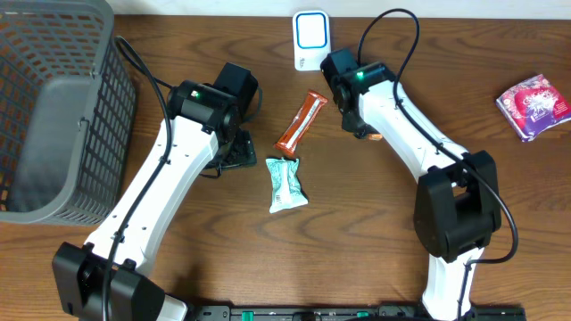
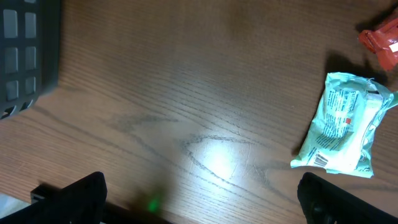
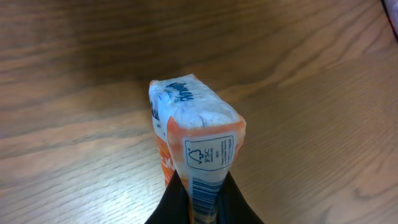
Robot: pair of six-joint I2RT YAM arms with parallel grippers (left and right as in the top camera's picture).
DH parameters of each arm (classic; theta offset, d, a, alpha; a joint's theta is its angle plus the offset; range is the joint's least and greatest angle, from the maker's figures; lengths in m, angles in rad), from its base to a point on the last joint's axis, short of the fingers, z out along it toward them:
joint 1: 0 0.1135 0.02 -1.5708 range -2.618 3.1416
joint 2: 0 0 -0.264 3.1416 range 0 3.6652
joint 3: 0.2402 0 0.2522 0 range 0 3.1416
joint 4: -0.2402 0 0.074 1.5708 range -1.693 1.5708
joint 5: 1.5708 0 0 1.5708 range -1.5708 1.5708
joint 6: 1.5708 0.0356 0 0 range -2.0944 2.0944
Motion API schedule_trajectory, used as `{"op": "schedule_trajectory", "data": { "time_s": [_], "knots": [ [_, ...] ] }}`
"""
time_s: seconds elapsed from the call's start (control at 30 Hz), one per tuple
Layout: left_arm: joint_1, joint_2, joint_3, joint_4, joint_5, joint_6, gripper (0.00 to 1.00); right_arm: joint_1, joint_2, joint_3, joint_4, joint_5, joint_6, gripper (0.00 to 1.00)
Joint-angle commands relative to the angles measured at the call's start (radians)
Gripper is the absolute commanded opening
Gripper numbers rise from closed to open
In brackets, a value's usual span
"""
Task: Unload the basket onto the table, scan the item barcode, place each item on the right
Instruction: 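Move the right gripper to the small orange box and grasp it, then lift the orange box and hold it to the white scanner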
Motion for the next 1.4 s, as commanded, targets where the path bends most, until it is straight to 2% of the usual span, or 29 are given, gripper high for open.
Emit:
{"op": "schedule_trajectory", "data": {
  "time_s": [0.0, 0.13, 0.23, 0.3, 0.37, 0.43, 0.5, 0.67, 0.9, 0.93, 1.0, 1.03, 1.07, 1.17, 1.27, 1.37],
  "knots": [
    [0.001, 0.008, 0.002, -0.006, -0.016, -0.012, 0.98, 0.02, 0.014, -0.072, 0.038, 0.036, 0.031, 0.04],
    [0.001, 0.008, 0.002, -0.006, -0.017, -0.012, 0.98, 0.051, 0.014, -0.089, 0.068, -0.035, 0.022, 0.16],
    [0.001, 0.008, 0.002, -0.006, -0.016, -0.012, 0.98, 0.075, 0.014, -0.089, 0.079, -0.069, 0.02, 0.31],
    [0.001, 0.008, 0.002, -0.006, -0.016, -0.012, 0.98, 0.096, 0.014, -0.09, 0.088, -0.08, 0.016, 0.52],
    [0.001, 0.008, 0.002, -0.006, -0.016, -0.012, 0.98, 0.113, 0.014, -0.09, 0.099, -0.08, 0.016, 0.8],
    [0.001, 0.008, 0.002, -0.006, -0.016, -0.012, 0.98, 0.132, 0.014, -0.09, 0.111, -0.085, 0.016, 0.93],
    [0.001, 0.008, 0.002, -0.006, -0.016, -0.012, 0.98, 0.148, 0.014, -0.09, 0.122, -0.105, 0.016, 0.99],
    [0.001, 0.008, 0.002, -0.006, -0.016, -0.012, 0.98, 0.159, 0.014, -0.082, 0.135, -0.177, 0.011, 0.99],
    [0.001, 0.008, 0.002, -0.006, -0.016, -0.012, 0.98, 0.094, 0.011, 0.054, -0.012, -0.161, 0.005, 0.97],
    [0.001, 0.008, 0.002, -0.006, -0.016, -0.012, 0.98, 0.081, 0.011, 0.069, -0.026, -0.158, 0.005, 0.91],
    [0.001, 0.008, 0.002, -0.006, -0.017, -0.012, 0.98, 0.047, 0.011, 0.086, -0.043, -0.158, 0.005, 0.59],
    [0.001, 0.008, 0.002, -0.006, -0.016, -0.012, 0.98, 0.031, 0.011, 0.086, -0.046, -0.158, 0.005, 0.5],
    [0.001, 0.008, 0.002, -0.006, -0.017, -0.012, 0.98, 0.014, 0.011, 0.085, -0.049, -0.163, 0.005, 0.47],
    [0.001, 0.008, 0.002, -0.006, -0.017, -0.012, 0.98, -0.038, 0.012, 0.072, -0.054, -0.171, 0.006, 0.47],
    [0.001, 0.008, 0.002, -0.006, -0.016, -0.011, 0.98, -0.086, 0.012, 0.056, -0.052, -0.177, 0.006, 0.38],
    [0.001, 0.008, 0.002, -0.006, -0.016, -0.012, 0.98, -0.124, 0.012, 0.032, -0.036, -0.185, 0.006, 0.11]
  ]
}}
